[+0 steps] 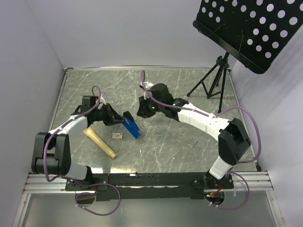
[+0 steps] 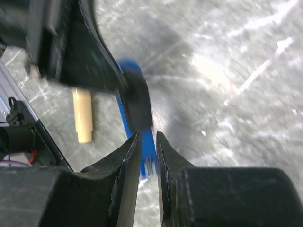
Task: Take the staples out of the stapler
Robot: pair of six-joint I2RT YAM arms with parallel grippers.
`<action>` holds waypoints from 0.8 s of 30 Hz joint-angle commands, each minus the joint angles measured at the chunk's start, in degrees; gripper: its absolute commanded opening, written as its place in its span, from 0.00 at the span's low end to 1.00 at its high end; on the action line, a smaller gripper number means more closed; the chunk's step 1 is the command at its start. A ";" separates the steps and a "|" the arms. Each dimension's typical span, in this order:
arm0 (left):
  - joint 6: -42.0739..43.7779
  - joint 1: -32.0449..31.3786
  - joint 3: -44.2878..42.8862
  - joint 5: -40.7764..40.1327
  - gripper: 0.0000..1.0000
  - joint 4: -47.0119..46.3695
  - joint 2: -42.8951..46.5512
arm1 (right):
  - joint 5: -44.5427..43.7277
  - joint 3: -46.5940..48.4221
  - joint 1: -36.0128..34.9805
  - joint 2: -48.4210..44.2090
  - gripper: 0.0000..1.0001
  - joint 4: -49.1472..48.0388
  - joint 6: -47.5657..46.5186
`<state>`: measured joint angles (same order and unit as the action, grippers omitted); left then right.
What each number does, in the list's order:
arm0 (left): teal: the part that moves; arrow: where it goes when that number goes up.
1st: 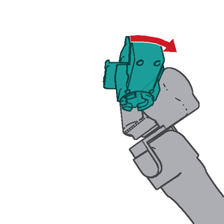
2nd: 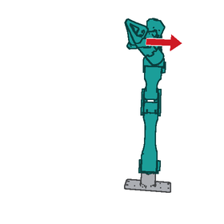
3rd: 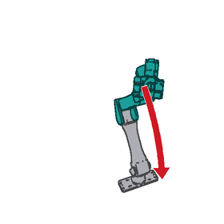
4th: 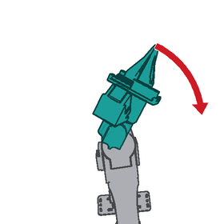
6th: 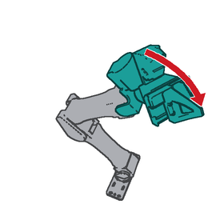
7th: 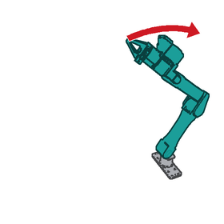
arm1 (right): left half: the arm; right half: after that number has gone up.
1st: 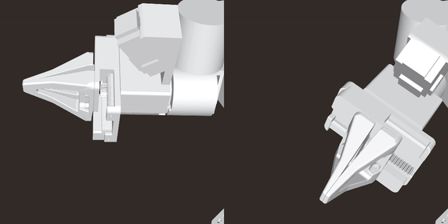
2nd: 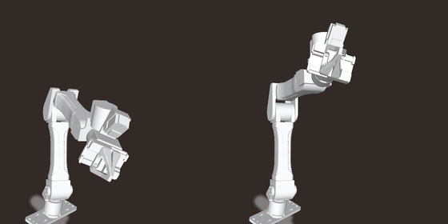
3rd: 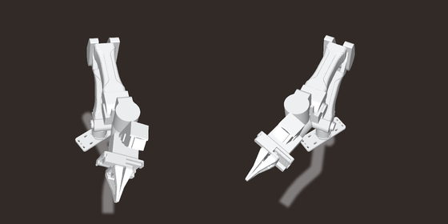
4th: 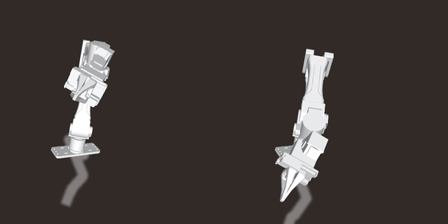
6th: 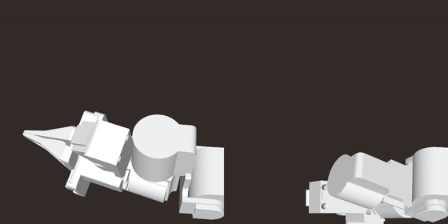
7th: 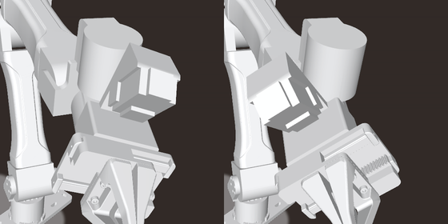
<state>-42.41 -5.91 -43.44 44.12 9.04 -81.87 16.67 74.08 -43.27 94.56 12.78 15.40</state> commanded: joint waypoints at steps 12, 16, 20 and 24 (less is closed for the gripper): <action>1.45 -1.21 -2.26 7.12 0.01 -5.26 5.14 | 12.33 -1.93 3.10 -4.92 0.74 -4.16 -0.55; 1.46 -2.35 -2.18 7.65 0.01 -5.35 5.75 | 13.48 1.41 2.49 -2.37 0.79 -4.08 -0.28; 1.28 -3.66 -2.09 8.00 0.01 -5.78 5.93 | 14.36 4.92 1.87 0.70 0.79 -3.20 -0.63; 0.58 -4.02 -2.00 8.88 0.01 -6.84 6.45 | 13.57 8.00 1.34 3.34 0.78 -1.18 -1.25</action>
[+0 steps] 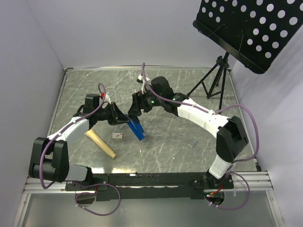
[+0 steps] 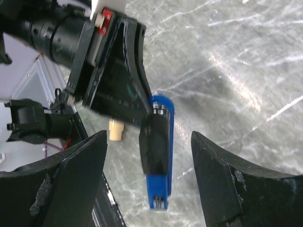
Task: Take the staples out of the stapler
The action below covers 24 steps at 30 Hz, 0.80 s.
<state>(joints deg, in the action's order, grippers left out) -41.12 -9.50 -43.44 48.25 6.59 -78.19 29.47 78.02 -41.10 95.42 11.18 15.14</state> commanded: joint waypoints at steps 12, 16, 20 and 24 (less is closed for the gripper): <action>-1.94 -0.52 -1.91 5.63 0.01 -6.15 3.22 | 0.76 7.15 -2.05 6.45 0.69 2.88 -2.74; -2.47 -0.52 -1.74 5.89 0.01 -6.15 3.22 | 0.85 7.41 -2.05 6.98 0.52 2.53 -2.66; -0.19 0.00 -3.22 1.25 0.01 -1.08 3.31 | -2.75 4.78 -1.88 4.44 0.19 0.07 -1.87; 0.43 7.27 -3.23 1.22 0.01 1.76 1.91 | -5.30 0.13 -0.47 -1.27 0.07 -1.24 -1.60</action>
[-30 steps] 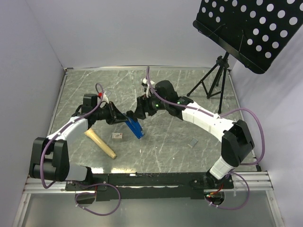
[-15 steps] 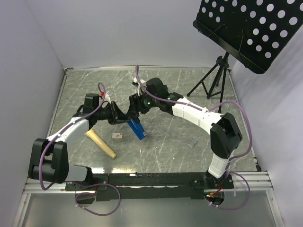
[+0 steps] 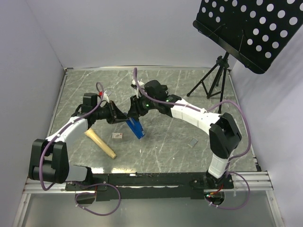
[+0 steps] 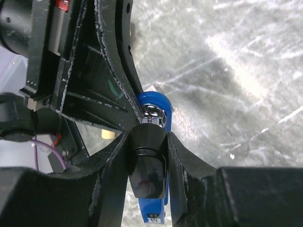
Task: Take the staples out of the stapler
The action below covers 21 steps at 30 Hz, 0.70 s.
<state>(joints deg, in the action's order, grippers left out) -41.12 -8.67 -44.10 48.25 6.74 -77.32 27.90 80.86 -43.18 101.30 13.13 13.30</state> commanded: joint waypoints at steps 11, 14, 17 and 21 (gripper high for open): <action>-0.97 10.16 -2.75 -2.36 0.01 1.96 3.40 | -2.23 -18.52 3.98 -15.94 0.10 -7.15 -1.52; -1.94 11.39 -3.28 -2.72 0.01 2.40 4.10 | -3.90 -22.40 4.24 -18.32 0.16 -7.41 -1.87; -3.26 12.01 -4.07 -1.06 0.01 2.05 4.28 | -3.29 -27.32 4.59 -21.05 0.22 -8.11 -2.66; -4.84 11.92 -4.68 -1.92 0.01 2.04 5.77 | -1.54 -29.87 4.51 -21.58 0.26 -7.24 -3.89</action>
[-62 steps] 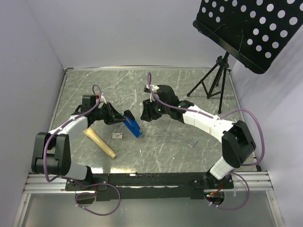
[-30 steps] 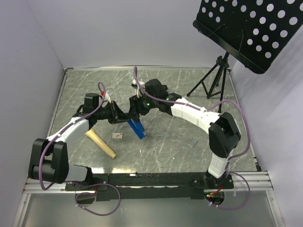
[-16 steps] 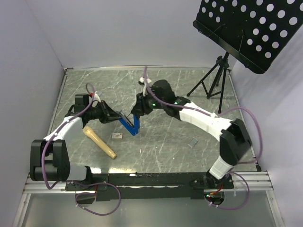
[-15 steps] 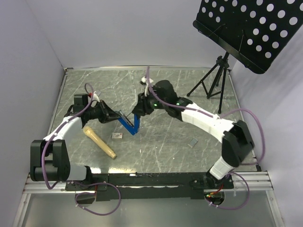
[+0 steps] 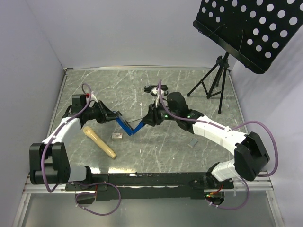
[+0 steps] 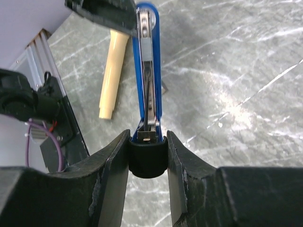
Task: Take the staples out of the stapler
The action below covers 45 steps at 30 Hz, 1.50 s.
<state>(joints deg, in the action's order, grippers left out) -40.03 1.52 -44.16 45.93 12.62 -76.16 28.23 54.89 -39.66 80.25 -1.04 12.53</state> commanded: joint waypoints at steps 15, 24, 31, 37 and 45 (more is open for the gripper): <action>-11.64 1.91 -1.98 2.49 0.01 -9.98 10.15 | 5.34 -13.23 0.99 -1.33 0.45 3.06 -3.31; -15.68 1.82 2.67 6.88 0.01 -16.30 12.00 | 5.43 -12.53 0.90 2.19 0.53 -0.35 -2.16; -23.78 1.82 9.44 7.86 0.01 -28.79 14.80 | 6.05 -13.32 0.37 4.74 0.70 -8.36 -1.55; -23.87 1.82 11.38 6.02 0.01 -29.68 16.66 | 5.52 -11.04 -0.59 1.50 0.81 -7.40 -3.57; -19.74 1.73 9.18 1.62 0.01 -19.24 14.55 | -11.46 -8.94 -4.80 -4.67 0.88 -5.05 -5.74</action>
<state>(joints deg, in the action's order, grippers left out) -59.53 3.09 -32.38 49.10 -9.08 -61.41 30.22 41.89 -40.80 78.61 -5.37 10.52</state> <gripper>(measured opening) 0.113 0.874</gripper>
